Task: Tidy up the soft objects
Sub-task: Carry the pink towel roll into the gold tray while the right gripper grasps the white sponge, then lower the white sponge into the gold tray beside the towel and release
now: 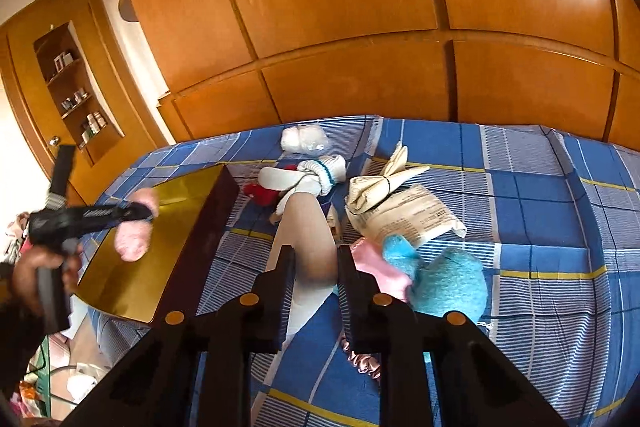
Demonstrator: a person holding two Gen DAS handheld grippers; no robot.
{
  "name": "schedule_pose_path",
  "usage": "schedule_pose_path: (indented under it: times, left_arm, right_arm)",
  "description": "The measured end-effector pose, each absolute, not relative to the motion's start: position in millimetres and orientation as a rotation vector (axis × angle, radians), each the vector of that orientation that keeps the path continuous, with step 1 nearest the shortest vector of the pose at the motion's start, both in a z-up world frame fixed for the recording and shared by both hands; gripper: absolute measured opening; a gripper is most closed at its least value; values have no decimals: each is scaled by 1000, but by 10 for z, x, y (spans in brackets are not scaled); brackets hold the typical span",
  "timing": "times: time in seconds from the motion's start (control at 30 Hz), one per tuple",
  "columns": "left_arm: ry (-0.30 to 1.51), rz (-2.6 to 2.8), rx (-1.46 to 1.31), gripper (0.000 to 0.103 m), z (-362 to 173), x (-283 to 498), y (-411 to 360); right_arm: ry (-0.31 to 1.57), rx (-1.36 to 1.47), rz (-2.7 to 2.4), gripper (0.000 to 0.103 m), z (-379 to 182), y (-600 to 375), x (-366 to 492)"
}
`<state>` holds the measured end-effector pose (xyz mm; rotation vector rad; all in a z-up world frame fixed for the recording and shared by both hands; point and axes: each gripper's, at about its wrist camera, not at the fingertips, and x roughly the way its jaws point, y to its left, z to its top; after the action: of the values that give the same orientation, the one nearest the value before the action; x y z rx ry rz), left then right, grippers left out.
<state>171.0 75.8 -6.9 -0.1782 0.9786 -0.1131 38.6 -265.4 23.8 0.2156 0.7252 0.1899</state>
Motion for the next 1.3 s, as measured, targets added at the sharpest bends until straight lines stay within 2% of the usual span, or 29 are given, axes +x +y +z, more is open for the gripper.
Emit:
schedule_pose_path:
  times: [0.1, 0.23, 0.37, 0.4, 0.9, 0.97, 1.3]
  left_arm:
    - [989, -133, -168, 35, -113, 1933, 597]
    - [989, -157, -117, 42, -155, 2165, 390]
    - [970, -154, -108, 59, -147, 2219, 362]
    - [957, -154, -113, 60, -128, 2192, 378]
    - [860, -61, -80, 62, 63, 1082, 719]
    - [847, -59, -79, 67, 85, 973, 730]
    - [824, -56, -100, 67, 137, 661, 859]
  right_arm:
    - [728, 217, 194, 20, 233, -2658, 390]
    - [735, 216, 194, 20, 212, -2675, 400]
    - [742, 204, 188, 20, 185, -2678, 414]
    - [744, 205, 187, 20, 178, -2683, 418]
    - [781, 273, 296, 20, 188, -2563, 429]
    - [788, 272, 328, 20, 221, -2467, 441]
    - [825, 218, 546, 20, 420, -1641, 738]
